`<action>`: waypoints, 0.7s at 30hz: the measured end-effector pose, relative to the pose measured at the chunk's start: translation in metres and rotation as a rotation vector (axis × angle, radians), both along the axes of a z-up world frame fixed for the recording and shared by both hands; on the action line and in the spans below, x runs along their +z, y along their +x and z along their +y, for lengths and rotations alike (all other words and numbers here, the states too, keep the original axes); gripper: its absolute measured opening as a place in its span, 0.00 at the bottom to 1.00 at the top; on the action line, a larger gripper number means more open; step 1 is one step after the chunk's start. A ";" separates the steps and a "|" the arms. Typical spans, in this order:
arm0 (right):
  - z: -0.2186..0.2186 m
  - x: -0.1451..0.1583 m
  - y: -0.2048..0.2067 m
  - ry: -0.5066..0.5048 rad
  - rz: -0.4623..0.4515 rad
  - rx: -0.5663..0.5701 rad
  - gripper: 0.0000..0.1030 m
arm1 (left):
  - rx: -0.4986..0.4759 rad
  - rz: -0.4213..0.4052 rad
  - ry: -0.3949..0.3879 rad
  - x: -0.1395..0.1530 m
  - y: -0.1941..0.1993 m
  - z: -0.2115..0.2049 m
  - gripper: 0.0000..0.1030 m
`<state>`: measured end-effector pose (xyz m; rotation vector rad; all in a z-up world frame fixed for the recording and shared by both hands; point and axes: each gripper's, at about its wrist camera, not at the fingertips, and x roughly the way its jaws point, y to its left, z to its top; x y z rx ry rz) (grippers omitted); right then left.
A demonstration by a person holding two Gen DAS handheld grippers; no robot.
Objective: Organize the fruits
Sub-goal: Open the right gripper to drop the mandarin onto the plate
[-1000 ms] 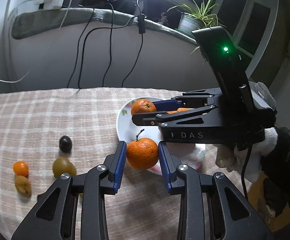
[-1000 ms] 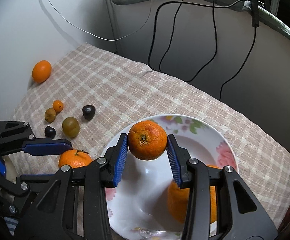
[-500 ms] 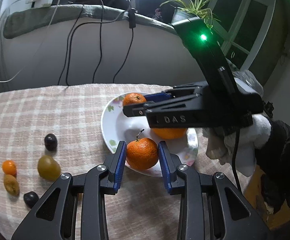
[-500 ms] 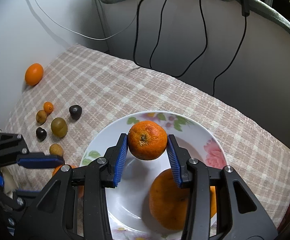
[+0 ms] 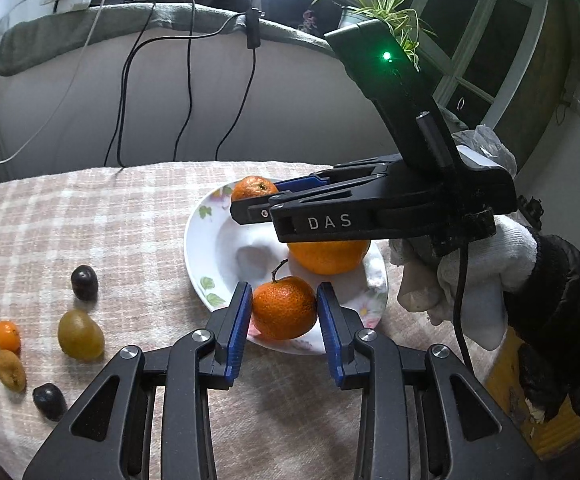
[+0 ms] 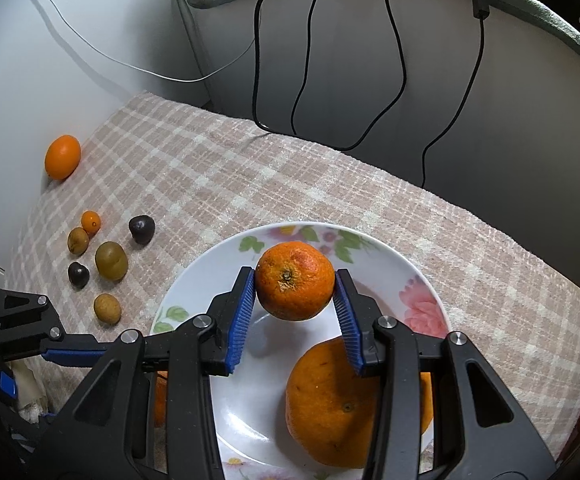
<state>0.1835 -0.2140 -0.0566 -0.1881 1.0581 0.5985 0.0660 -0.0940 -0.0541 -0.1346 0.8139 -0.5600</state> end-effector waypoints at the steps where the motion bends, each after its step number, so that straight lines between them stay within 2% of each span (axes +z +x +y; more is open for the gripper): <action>1: 0.000 0.000 0.001 0.002 0.000 -0.003 0.42 | -0.001 -0.003 -0.002 0.000 0.000 0.000 0.32; 3: -0.001 0.002 0.001 0.003 -0.014 -0.010 0.53 | -0.004 -0.011 -0.003 0.002 -0.001 -0.001 0.39; 4: -0.002 0.004 0.001 0.005 -0.023 -0.013 0.63 | -0.004 -0.015 -0.004 0.003 -0.002 -0.001 0.48; 5: -0.002 0.006 0.001 0.008 -0.030 -0.016 0.68 | -0.003 -0.017 -0.005 0.004 -0.002 -0.001 0.51; 7: -0.003 0.010 0.002 0.013 -0.038 -0.019 0.69 | -0.001 -0.018 -0.004 0.005 -0.003 0.000 0.51; 9: -0.003 0.013 0.003 0.014 -0.046 -0.022 0.72 | 0.004 -0.017 0.003 0.004 -0.003 0.000 0.58; 11: -0.004 0.015 0.001 0.013 -0.058 -0.025 0.81 | 0.010 -0.011 0.004 0.003 -0.003 0.001 0.61; 21: 0.001 0.024 -0.003 0.012 -0.093 -0.017 0.84 | 0.042 -0.001 0.020 0.003 -0.007 0.008 0.67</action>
